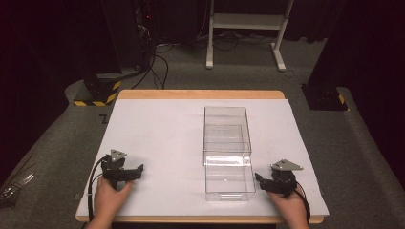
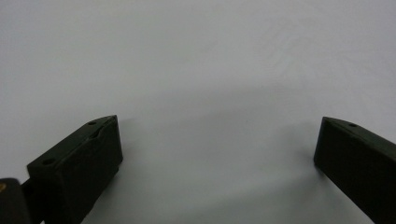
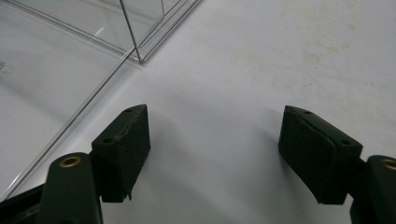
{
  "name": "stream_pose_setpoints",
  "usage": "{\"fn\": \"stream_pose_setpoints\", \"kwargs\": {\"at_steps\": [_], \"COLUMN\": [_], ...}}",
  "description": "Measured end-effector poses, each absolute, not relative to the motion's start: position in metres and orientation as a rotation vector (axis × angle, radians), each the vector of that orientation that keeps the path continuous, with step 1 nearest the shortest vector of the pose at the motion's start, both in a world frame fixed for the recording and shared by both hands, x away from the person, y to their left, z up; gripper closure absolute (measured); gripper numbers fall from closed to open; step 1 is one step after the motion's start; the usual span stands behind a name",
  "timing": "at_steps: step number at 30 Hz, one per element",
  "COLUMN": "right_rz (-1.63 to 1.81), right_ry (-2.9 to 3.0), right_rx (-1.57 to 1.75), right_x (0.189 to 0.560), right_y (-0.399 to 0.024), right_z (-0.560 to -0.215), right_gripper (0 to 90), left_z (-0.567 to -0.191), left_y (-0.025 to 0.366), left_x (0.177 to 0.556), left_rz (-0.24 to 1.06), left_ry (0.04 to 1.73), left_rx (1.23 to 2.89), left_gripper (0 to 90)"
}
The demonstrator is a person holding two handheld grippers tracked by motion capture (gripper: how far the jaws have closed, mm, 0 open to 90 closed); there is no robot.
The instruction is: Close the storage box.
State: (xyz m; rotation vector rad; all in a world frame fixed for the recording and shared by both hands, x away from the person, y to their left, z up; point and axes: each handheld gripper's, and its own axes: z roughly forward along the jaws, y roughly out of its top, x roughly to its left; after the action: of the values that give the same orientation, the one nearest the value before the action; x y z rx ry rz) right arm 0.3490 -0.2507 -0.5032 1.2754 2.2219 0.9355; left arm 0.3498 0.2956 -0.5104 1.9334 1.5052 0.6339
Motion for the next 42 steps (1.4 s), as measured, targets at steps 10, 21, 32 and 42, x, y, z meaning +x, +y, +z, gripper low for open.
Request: {"fn": "stream_pose_setpoints", "kwargs": {"at_steps": [10,21,32,42], "right_rz": [0.940,0.989,1.051,1.060], "right_ry": [2.221,2.194,2.167,2.150], "right_rx": [1.278,1.270,1.241,1.209], "right_x": [0.349,0.346,0.339,0.331], "right_y": [-0.251,-0.254,-0.255,-0.251], "right_z": [-0.503,-0.501,-0.493,-0.474], "right_gripper": [25.4,25.9,23.8,23.8], "left_z": [-0.510,-0.510,-0.510,-0.510], "left_y": [0.296,0.296,0.296,0.296], "left_x": [0.350,0.350,0.350,0.350], "left_rz": [0.635,0.635,0.634,0.635], "left_ry": [1.505,1.505,1.505,1.506], "left_rx": [1.933,1.933,1.933,1.932], "left_gripper": [1.3,1.3,1.3,1.3]}}
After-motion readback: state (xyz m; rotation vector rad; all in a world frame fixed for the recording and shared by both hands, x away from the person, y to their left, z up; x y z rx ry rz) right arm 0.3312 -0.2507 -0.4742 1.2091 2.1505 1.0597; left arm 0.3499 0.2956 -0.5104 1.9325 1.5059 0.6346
